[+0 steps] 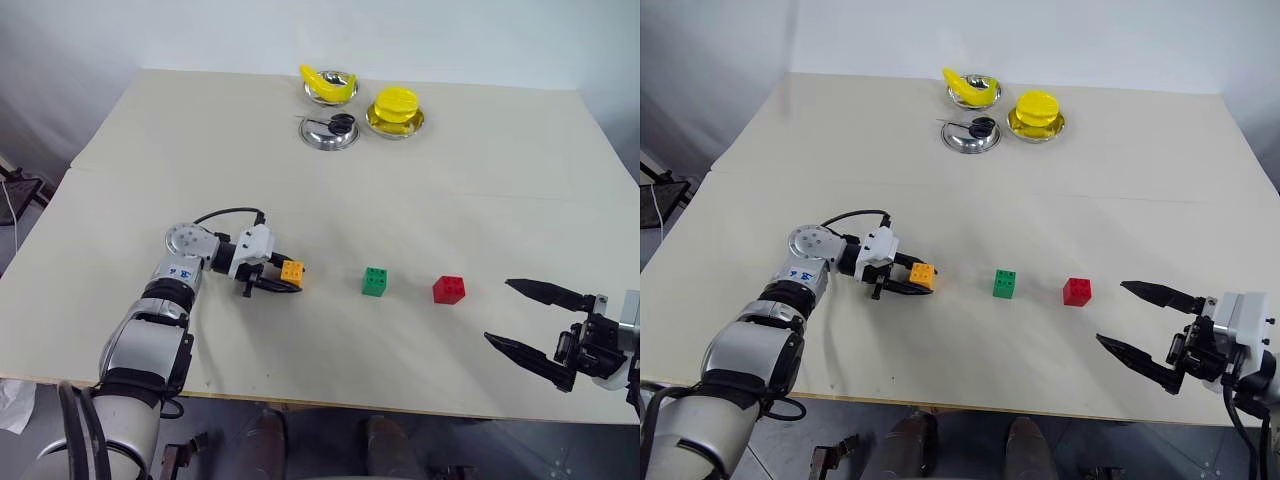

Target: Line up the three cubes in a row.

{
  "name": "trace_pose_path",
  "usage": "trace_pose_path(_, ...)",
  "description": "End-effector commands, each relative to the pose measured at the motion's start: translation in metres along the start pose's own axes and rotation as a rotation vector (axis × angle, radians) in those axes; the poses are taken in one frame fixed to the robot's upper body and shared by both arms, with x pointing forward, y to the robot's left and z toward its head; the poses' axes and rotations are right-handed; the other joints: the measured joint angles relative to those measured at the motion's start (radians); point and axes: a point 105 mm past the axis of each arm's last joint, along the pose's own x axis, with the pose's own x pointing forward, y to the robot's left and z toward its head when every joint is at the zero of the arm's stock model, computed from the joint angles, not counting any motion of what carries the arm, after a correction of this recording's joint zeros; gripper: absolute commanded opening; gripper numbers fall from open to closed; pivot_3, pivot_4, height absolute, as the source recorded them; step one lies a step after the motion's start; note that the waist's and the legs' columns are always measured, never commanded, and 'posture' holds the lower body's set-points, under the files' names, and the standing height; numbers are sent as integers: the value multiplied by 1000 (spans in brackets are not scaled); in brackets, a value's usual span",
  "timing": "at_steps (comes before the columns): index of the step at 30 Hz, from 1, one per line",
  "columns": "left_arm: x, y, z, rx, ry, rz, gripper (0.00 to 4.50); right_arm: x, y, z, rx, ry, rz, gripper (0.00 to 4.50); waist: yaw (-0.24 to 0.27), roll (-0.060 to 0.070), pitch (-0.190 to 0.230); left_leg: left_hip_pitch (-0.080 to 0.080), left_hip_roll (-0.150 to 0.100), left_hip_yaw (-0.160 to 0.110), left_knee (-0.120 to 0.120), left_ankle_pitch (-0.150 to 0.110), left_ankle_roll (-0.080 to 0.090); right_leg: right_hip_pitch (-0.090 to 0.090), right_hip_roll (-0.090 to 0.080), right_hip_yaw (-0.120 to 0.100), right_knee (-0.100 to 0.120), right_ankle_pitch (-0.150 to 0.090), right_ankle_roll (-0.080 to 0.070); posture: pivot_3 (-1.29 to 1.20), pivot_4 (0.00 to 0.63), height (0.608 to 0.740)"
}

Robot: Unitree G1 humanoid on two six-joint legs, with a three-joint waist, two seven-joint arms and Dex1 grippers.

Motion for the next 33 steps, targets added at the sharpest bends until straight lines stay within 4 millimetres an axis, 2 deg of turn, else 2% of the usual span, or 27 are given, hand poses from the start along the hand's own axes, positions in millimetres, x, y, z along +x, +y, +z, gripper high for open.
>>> trace_pose_path(1, 4, 0, 2, 14, -2, -17, 1528, 2, 1, 10, -31, -29, 3, 4500, 0, 0, 0, 0, 0, 0, 0, 0, 0, 0, 0, 0, 0, 0, 0, 0, 150, 740)
trace_pose_path(12, 24, 5, 8, 6, -4, -24, 1528, 5, 1, 13, -31, -36, 7, 4500, 6, 0, 0, 0, 0, 0, 1, 0, 0, 0, 0, 0, 0, 0, 0, 0, 150, 740)
trace_pose_path(14, 22, 6, 8, -9, -8, -20, 2246, 5, 1, 13, -31, -37, 4, 4500, 4, 0, 0, 0, 0, 0, 1, 0, 0, 0, 0, 0, 0, 0, 0, 0, 150, 740)
trace_pose_path(16, 19, 10, 9, -28, -25, 14, 2652, 5, 1, 12, -31, -38, 3, 4500, 2, 0, 0, 0, 0, 0, 1, 0, 0, 0, 0, 0, 0, 0, 0, 0, 150, 740)
trace_pose_path(19, 12, 11, 10, -6, -37, 33, 3607, 6, 1, 12, -28, -42, 3, 4500, 2, 0, 0, 0, 0, 0, 1, 0, 0, 0, 0, 0, 1, 0, 0, 0, 150, 740)
trace_pose_path(22, 0, 9, 11, -2, -57, 34, 4462, 6, 0, 11, -25, -45, 6, 4500, -3, 0, 0, 0, 0, 0, 0, 0, 0, -1, 0, 0, 1, 0, 0, 0, 150, 740)
trace_pose_path(27, -41, 2, 7, 19, -42, 80, 4462, 6, -3, 9, -18, -37, 23, 4500, -7, 0, 0, 0, 1, 0, 0, 0, 0, -1, 0, 0, 2, 0, 0, 0, 150, 740)
trace_pose_path(30, -77, -6, 1, 37, 1, 155, 4462, -3, -9, 5, -14, -9, 27, 4500, -6, 0, 0, 0, 1, 0, 0, 0, 0, -1, 0, 0, 3, 0, 0, 0, 150, 740)
trace_pose_path(33, -97, -12, -1, 78, 26, 237, 4462, -14, -14, 0, -13, 24, 25, 4500, -4, 0, 0, 0, 1, 0, 0, 0, 0, -1, 0, 0, 3, 0, 0, 0, 150, 740)
